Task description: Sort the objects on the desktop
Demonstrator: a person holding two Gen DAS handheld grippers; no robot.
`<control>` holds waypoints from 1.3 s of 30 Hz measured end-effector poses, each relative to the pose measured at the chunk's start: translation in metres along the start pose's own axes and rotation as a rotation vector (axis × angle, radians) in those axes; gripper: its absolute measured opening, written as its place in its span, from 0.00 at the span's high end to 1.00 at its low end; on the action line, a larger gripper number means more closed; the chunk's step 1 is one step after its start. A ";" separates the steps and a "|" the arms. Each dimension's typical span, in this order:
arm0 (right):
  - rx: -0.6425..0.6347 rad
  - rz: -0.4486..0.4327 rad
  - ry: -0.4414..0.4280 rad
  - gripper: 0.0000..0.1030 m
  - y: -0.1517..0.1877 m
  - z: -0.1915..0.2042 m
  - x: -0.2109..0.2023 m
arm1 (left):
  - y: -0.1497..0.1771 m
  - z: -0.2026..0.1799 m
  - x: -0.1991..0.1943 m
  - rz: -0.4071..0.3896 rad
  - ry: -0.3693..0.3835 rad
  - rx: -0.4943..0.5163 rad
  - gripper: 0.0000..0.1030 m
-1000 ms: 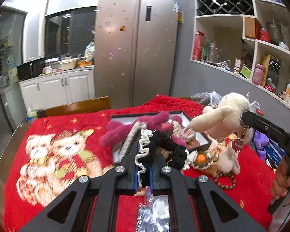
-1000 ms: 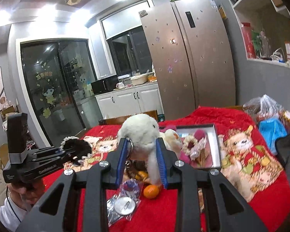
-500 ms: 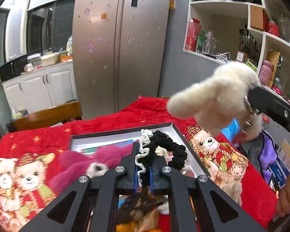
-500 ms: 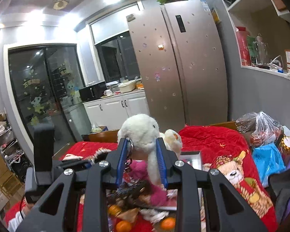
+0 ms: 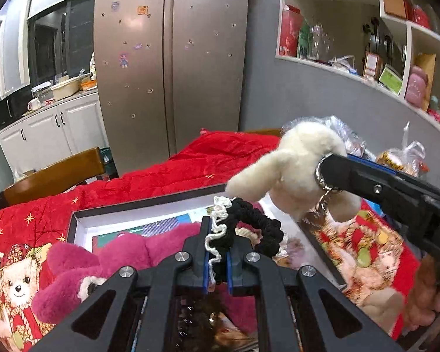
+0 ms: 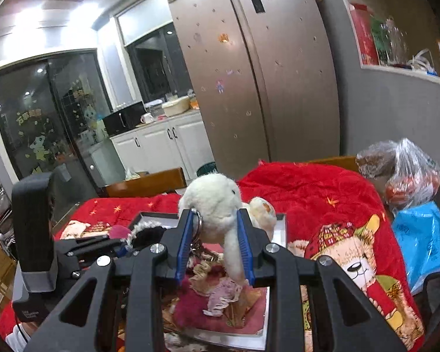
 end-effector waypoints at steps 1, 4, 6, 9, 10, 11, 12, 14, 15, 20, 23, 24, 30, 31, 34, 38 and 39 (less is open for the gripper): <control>-0.003 0.009 0.009 0.70 0.004 -0.002 0.005 | 0.002 0.001 0.003 0.014 0.004 -0.004 0.92; 0.016 0.044 0.022 0.70 0.014 -0.011 0.022 | 0.009 0.002 0.011 0.047 0.032 -0.032 0.92; 0.020 0.053 0.034 0.70 0.020 -0.016 0.029 | 0.011 0.002 0.012 0.048 0.031 -0.029 0.93; 0.025 0.066 0.048 0.70 0.025 -0.020 0.033 | 0.011 -0.001 0.009 0.044 0.029 -0.019 0.93; 0.025 0.065 0.048 0.70 0.025 -0.020 0.032 | 0.011 -0.001 0.009 0.042 0.031 -0.018 0.92; 0.025 0.064 0.051 0.70 0.025 -0.021 0.031 | 0.011 -0.001 0.009 0.042 0.030 -0.016 0.92; 0.027 0.062 0.052 0.70 0.024 -0.020 0.029 | 0.010 -0.001 0.010 0.044 0.028 -0.014 0.92; 0.029 0.057 0.052 0.70 0.023 -0.019 0.025 | 0.011 -0.001 0.009 0.043 0.031 -0.013 0.92; 0.030 0.055 0.053 0.70 0.023 -0.020 0.025 | 0.011 -0.001 0.010 0.043 0.033 -0.015 0.92; 0.056 0.056 0.052 0.70 0.023 -0.022 0.023 | 0.010 0.000 0.010 0.041 0.035 -0.018 0.92; 0.053 0.065 0.054 0.69 0.023 -0.019 0.022 | 0.010 0.001 0.011 0.044 0.035 -0.026 0.91; 0.070 0.061 0.041 0.67 0.023 -0.020 0.022 | 0.010 0.001 0.011 0.044 0.033 -0.027 0.89; 0.083 -0.034 0.011 0.29 0.010 -0.018 0.001 | 0.012 -0.006 0.010 0.046 0.022 0.006 0.42; 0.092 -0.050 0.004 0.21 0.007 -0.018 -0.004 | 0.011 -0.007 0.008 0.027 0.005 0.015 0.36; 0.110 -0.088 -0.012 0.17 0.000 -0.018 -0.017 | 0.006 -0.013 -0.003 -0.070 -0.079 0.083 0.18; 0.093 -0.081 -0.011 0.16 -0.004 -0.014 -0.020 | 0.001 -0.019 -0.011 -0.114 -0.110 0.131 0.18; 0.091 -0.077 -0.017 0.16 -0.004 -0.011 -0.021 | 0.000 -0.019 -0.013 -0.115 -0.104 0.123 0.18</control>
Point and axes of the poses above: each gripper's, at about its wrist camera, not at the fingertips, and x roughly the way its jaws point, z to its left, y to its underside, the point moved 6 cm from there along x, roughly the way its jaws point
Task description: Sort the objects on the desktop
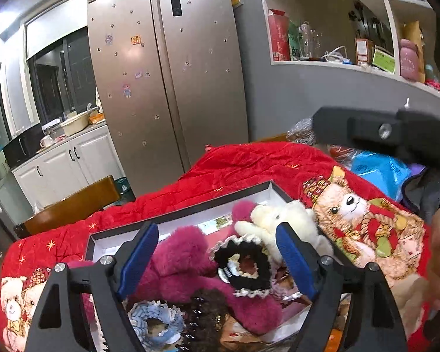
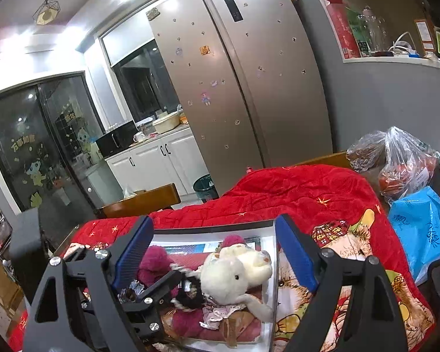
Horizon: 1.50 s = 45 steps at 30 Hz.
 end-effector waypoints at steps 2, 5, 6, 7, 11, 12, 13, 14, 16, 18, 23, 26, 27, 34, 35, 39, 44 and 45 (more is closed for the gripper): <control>-0.006 0.005 0.002 0.16 -0.001 0.003 0.000 | -0.003 0.001 -0.004 -0.002 0.009 -0.010 0.18; -0.017 0.000 -0.018 0.15 -0.004 0.009 -0.005 | -0.008 0.004 -0.012 -0.021 -0.006 -0.002 0.18; -0.030 -0.007 -0.029 0.11 -0.007 0.014 -0.011 | -0.010 0.005 -0.017 -0.029 -0.015 0.000 0.18; -0.044 -0.018 -0.032 0.08 -0.009 0.018 -0.016 | -0.012 0.006 -0.022 -0.035 -0.026 -0.004 0.18; -0.065 -0.121 -0.052 0.01 -0.028 0.038 -0.061 | -0.022 0.019 -0.058 -0.074 -0.035 -0.064 0.18; -0.055 -0.148 -0.050 0.00 -0.031 0.041 -0.073 | -0.025 0.025 -0.074 -0.095 -0.046 -0.087 0.18; -0.045 -0.178 -0.038 0.00 -0.035 0.044 -0.086 | -0.027 0.028 -0.085 -0.112 -0.050 -0.100 0.18; -0.037 -0.202 -0.026 0.00 -0.038 0.047 -0.098 | -0.029 0.033 -0.100 -0.131 -0.054 -0.111 0.18; -0.026 -0.234 -0.013 0.00 -0.044 0.053 -0.123 | -0.031 0.041 -0.132 -0.162 -0.081 -0.118 0.18; -0.036 -0.235 -0.010 0.00 -0.046 0.064 -0.147 | -0.030 0.050 -0.166 -0.203 -0.127 -0.138 0.17; -0.170 -0.260 0.077 0.00 -0.041 0.098 -0.204 | -0.012 0.072 -0.231 -0.261 -0.144 -0.244 0.17; -0.205 -0.298 0.136 0.00 -0.025 0.114 -0.232 | 0.009 0.075 -0.259 -0.274 -0.118 -0.259 0.12; -0.223 -0.299 0.145 0.00 -0.015 0.121 -0.238 | 0.020 0.075 -0.267 -0.273 -0.120 -0.261 0.10; -0.276 -0.358 0.181 0.00 0.052 0.147 -0.234 | 0.111 0.060 -0.283 -0.172 -0.015 -0.299 0.10; -0.265 -0.361 0.178 0.00 0.063 0.147 -0.230 | 0.127 0.057 -0.276 -0.141 -0.024 -0.310 0.10; -0.206 -0.298 0.126 0.00 0.109 0.146 -0.199 | 0.161 0.057 -0.253 -0.073 -0.018 -0.339 0.10; -0.257 -0.189 0.217 0.00 0.156 0.139 -0.156 | 0.169 0.071 -0.243 -0.104 -0.108 -0.344 0.00; -0.244 -0.155 0.224 0.00 0.167 0.135 -0.148 | 0.170 0.073 -0.244 -0.129 -0.117 -0.337 0.00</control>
Point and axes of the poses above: each gripper's, at about its wrist camera, not at the fingertips, and x roughly the way its jaws point, z to its left, y to its underside, the point moved 6 cm from there along x, roughly the way its jaws point
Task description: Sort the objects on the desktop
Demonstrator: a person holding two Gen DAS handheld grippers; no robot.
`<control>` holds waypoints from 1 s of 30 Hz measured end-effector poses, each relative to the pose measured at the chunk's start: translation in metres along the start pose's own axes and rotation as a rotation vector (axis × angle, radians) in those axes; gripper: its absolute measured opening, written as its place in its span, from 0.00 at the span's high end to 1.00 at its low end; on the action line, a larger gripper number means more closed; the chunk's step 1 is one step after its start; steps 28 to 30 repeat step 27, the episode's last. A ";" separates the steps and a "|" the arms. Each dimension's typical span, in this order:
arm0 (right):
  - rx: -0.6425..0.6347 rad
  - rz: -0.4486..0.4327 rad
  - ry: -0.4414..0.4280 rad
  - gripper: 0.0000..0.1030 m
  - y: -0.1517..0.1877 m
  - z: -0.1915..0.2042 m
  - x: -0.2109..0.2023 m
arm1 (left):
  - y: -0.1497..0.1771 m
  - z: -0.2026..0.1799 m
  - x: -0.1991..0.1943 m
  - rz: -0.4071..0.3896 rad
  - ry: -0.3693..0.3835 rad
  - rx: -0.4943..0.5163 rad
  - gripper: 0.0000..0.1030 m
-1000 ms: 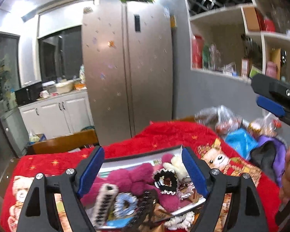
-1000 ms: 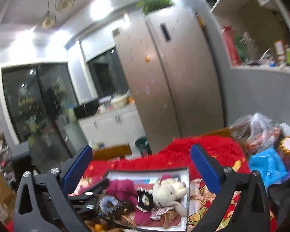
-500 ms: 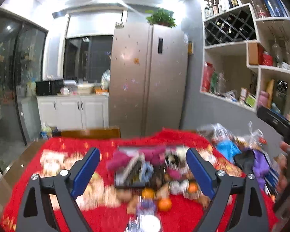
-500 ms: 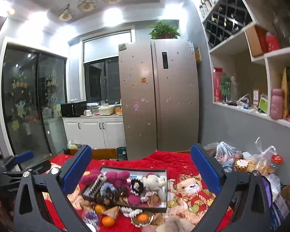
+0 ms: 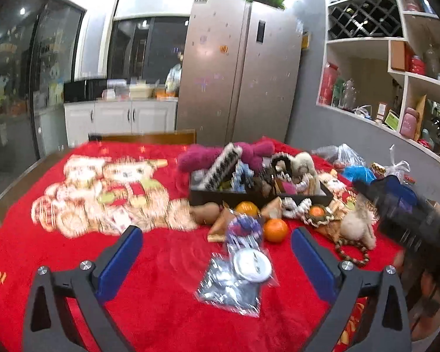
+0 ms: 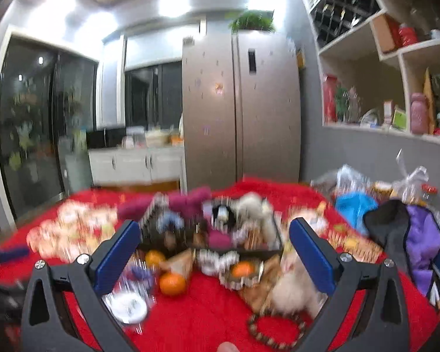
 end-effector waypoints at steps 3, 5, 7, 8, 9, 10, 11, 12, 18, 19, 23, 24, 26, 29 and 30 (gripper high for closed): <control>0.047 0.087 -0.016 0.00 0.032 0.001 0.012 | 0.005 0.008 -0.003 -0.108 0.017 -0.019 0.00; 0.035 0.094 0.000 0.00 0.041 0.000 0.015 | 0.008 0.009 -0.001 -0.132 -0.016 -0.009 0.00; 0.003 0.083 0.018 0.00 0.046 0.004 0.015 | 0.011 0.007 0.006 -0.120 -0.040 0.023 0.00; -0.012 0.086 0.013 0.00 0.049 0.007 0.016 | 0.013 0.005 0.009 -0.106 -0.048 0.042 0.00; -0.016 0.084 0.006 0.00 0.048 0.008 0.016 | 0.014 0.005 0.010 -0.099 -0.048 0.047 0.00; -0.016 0.082 0.003 0.00 0.048 0.008 0.016 | 0.014 0.006 0.010 -0.098 -0.050 0.044 0.00; -0.014 0.082 0.002 0.00 0.047 0.008 0.016 | 0.013 0.007 0.009 -0.105 -0.055 0.038 0.00; -0.012 0.084 0.000 0.00 0.047 0.008 0.017 | 0.012 0.008 0.007 -0.116 -0.057 0.031 0.00; -0.027 0.084 -0.007 0.00 0.044 0.010 0.015 | 0.012 0.011 0.005 -0.129 -0.078 0.022 0.00; -0.039 0.087 -0.013 0.00 0.044 0.012 0.015 | 0.012 0.011 0.004 -0.131 -0.078 0.024 0.00; -0.069 0.089 -0.022 0.00 0.045 0.018 0.015 | 0.013 0.007 0.005 -0.132 -0.070 0.041 0.00; -0.071 0.087 -0.023 0.00 0.045 0.018 0.015 | 0.013 0.007 0.005 -0.132 -0.069 0.044 0.00; -0.071 0.088 -0.023 0.00 0.045 0.019 0.015 | 0.014 0.005 0.005 -0.129 -0.064 0.054 0.00; -0.067 0.091 -0.026 0.00 0.045 0.018 0.015 | 0.014 0.004 0.006 -0.127 -0.064 0.057 0.00; -0.067 0.091 -0.026 0.00 0.045 0.018 0.015 | 0.014 0.004 0.006 -0.127 -0.064 0.057 0.00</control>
Point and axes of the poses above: each gripper's, at about its wrist camera, not at the fingertips, and x roughly the way its jaws point, z to its left, y to its underside, the point moved 6 cm from there along x, roughly the way its jaws point
